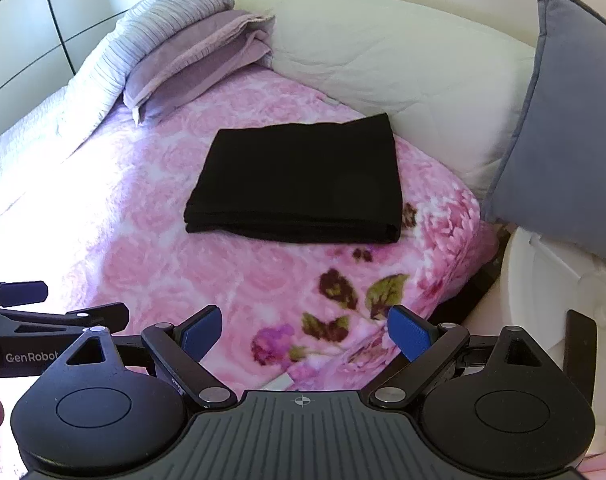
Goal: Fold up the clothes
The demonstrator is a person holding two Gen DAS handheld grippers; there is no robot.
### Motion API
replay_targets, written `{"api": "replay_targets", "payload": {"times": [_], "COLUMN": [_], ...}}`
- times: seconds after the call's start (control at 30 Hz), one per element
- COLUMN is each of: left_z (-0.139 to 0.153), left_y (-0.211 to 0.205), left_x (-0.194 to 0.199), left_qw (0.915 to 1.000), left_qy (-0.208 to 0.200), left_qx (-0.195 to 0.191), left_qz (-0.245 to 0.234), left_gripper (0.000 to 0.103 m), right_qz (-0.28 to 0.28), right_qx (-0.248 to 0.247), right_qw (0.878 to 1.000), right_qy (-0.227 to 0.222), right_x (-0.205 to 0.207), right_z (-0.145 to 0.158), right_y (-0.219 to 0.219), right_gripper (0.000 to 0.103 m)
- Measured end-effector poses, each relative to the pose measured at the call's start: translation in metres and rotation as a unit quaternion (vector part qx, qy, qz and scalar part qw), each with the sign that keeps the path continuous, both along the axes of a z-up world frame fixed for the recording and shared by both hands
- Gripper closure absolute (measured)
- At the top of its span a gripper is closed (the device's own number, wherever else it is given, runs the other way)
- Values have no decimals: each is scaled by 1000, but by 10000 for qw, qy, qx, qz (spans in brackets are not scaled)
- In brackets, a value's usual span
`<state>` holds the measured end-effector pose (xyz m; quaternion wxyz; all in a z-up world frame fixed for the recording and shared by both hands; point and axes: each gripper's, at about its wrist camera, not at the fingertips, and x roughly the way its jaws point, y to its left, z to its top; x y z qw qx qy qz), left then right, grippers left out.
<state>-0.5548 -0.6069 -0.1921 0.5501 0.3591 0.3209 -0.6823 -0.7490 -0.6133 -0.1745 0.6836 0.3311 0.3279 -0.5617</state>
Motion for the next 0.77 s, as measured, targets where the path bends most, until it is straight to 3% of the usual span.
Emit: {"api": "replay_targets", "payload": {"times": [0.77], "left_z": [4], "left_y": [-4], "left_x": [-21], "left_qw": [9998], "left_qy": [-24], "left_qx": [-186], "left_qz": [-71], "left_gripper": [4], "right_qz": [43], "right_qx": [30], "right_qw": [10000], "right_qy": [-27], "right_x": [-12], "right_z": [-1], "right_y": [-11], "right_gripper": [10]}}
